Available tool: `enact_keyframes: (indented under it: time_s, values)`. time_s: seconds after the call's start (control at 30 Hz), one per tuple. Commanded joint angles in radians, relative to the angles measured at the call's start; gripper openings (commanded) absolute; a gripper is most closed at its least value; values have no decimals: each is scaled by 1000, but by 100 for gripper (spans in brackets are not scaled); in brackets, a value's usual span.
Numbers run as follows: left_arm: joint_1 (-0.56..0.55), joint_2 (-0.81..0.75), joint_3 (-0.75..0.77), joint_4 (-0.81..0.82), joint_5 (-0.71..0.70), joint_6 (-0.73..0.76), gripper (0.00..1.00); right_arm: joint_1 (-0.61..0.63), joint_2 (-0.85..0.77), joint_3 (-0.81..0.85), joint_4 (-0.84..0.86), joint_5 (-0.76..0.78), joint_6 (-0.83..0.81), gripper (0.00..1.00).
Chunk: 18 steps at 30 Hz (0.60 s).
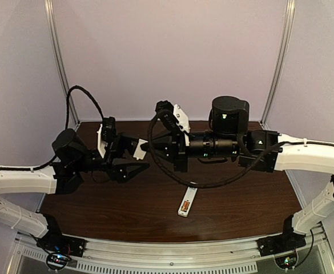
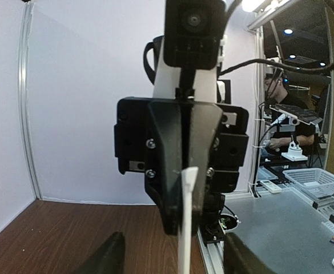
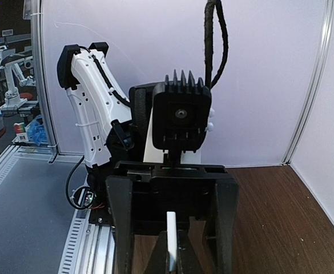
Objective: Load the batteries into the remote control
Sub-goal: Pass from the left arm to the right, then pass from the right arm to the left
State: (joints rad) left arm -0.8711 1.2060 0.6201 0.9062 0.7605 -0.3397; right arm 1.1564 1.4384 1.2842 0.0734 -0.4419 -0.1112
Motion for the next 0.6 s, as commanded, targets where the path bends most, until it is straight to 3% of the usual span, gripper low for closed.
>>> enact_keyframes:
  time_s: [0.0, 0.17, 0.3, 0.43, 0.57]
  values:
    - [0, -101, -16, -154, -208, 67, 96, 5, -46, -3, -40, 143, -48, 0]
    - [0, -214, -40, -332, -432, 59, 97, 6, -104, -36, -93, 376, -150, 0]
    - [4, -218, 38, -543, -505, -41, 97, 7, -128, -86, -97, 539, -224, 0]
    - [19, -214, 85, -570, -485, -167, 96, 22, -149, -135, -62, 640, -288, 0]
    - [36, -165, 129, -549, -368, -311, 80, 82, -139, -202, 19, 822, -455, 0]
